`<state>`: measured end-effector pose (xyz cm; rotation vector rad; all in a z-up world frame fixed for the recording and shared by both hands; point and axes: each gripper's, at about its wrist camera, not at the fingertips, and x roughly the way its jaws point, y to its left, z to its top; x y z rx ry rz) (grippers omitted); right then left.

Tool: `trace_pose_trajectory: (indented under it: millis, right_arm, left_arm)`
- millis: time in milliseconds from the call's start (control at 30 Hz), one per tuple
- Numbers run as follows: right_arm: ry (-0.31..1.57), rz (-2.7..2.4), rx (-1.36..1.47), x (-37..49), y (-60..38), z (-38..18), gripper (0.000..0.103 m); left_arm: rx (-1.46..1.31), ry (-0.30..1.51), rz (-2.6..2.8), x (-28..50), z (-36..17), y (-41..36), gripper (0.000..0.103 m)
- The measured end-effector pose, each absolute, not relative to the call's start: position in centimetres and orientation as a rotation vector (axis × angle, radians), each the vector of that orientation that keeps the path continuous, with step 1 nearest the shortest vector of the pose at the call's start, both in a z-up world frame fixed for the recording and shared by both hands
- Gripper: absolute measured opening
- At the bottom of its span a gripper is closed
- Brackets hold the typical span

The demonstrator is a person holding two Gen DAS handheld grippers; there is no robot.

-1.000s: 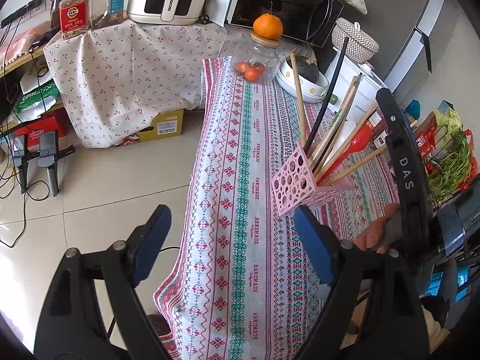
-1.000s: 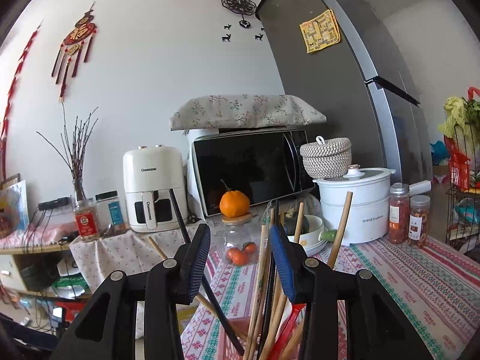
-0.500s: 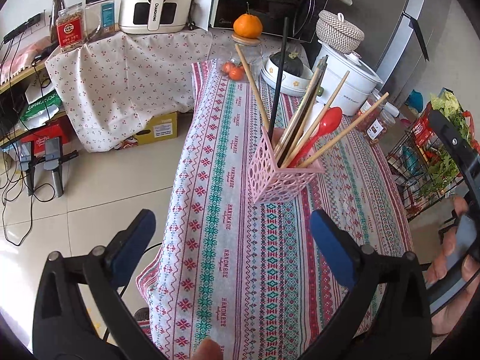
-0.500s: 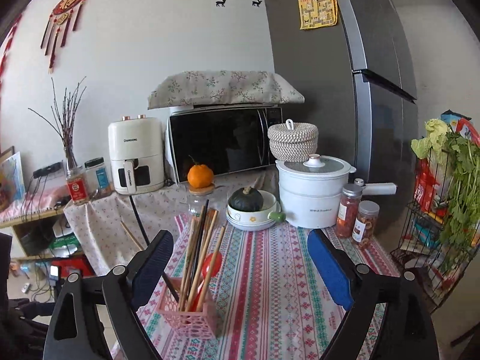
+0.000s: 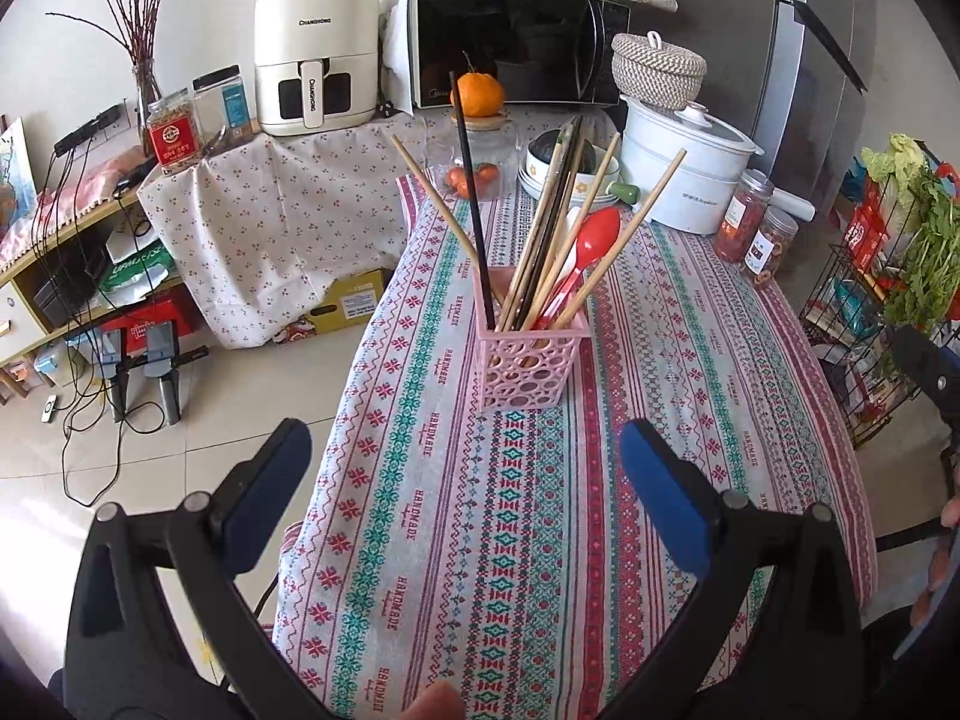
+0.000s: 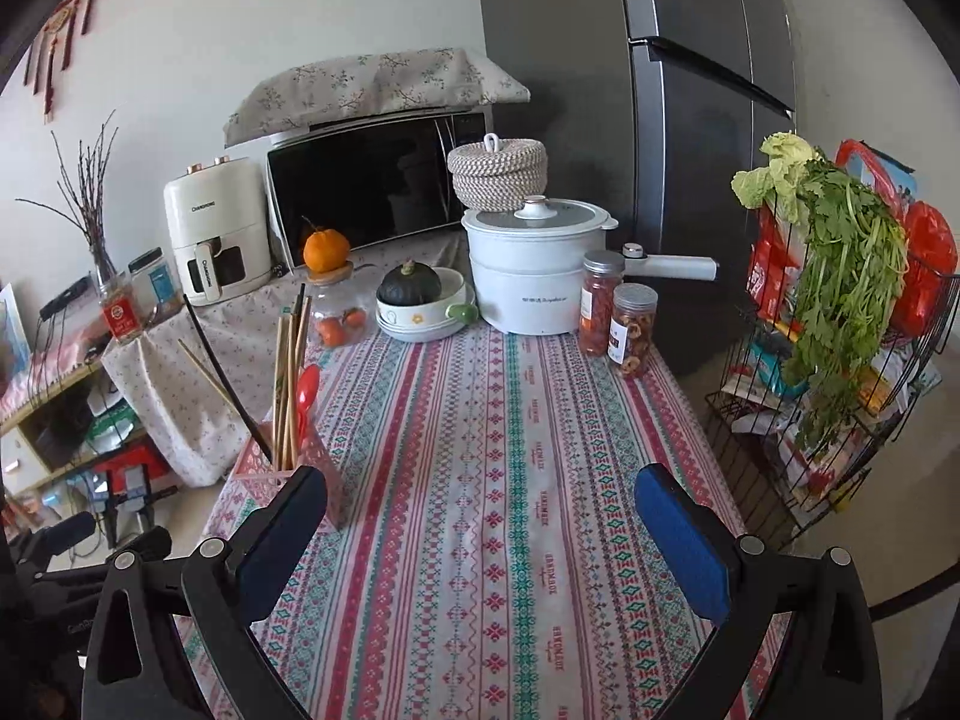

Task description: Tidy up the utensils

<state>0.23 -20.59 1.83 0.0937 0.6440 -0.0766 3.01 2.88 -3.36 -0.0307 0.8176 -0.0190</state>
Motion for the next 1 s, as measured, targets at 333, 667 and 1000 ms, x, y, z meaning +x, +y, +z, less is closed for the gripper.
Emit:
trace_pose_trajectory:
  millis: [333, 667, 1000]
  right_arm:
    - [0.691, -0.040, 0.026, 0.4, -20.8, 0.6, 0.103]
    - [0.734, -0.036, 0.052, 1.7, -20.9, -0.3, 0.103]
    - [0.742, -0.048, 0.036, 1.6, -20.8, -0.6, 0.103]
  left_arm:
    - [-0.002, 0.793, -0.057, 2.8, -3.3, 0.1, 0.102]
    - [0.003, 0.790, -0.089, 2.1, -3.2, -0.8, 0.102]
    - [0.007, 0.788, -0.099, 1.8, -3.1, -0.9, 0.102]
